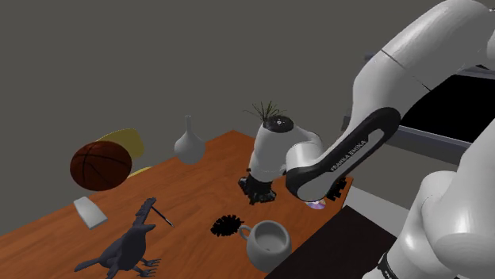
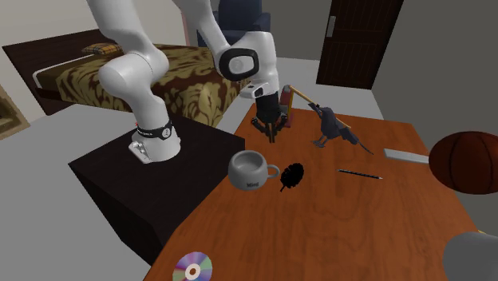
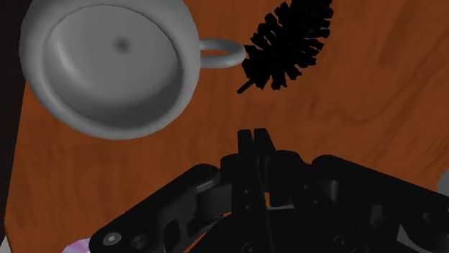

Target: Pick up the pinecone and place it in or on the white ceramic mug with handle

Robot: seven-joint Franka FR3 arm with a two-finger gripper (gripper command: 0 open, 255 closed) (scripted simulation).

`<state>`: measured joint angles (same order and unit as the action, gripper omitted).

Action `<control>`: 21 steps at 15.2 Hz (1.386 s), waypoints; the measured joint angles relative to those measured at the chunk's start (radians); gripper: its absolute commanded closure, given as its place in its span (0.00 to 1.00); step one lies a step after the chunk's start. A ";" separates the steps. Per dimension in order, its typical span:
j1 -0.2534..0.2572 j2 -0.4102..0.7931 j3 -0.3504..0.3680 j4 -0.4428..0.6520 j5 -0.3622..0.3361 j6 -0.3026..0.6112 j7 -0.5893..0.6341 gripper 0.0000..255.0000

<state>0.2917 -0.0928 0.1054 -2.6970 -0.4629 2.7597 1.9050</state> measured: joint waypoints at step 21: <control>-0.037 0.808 0.034 0.906 0.532 -0.544 0.191 0.00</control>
<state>0.2550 0.7148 0.1389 -1.7905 0.0690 2.2152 2.0959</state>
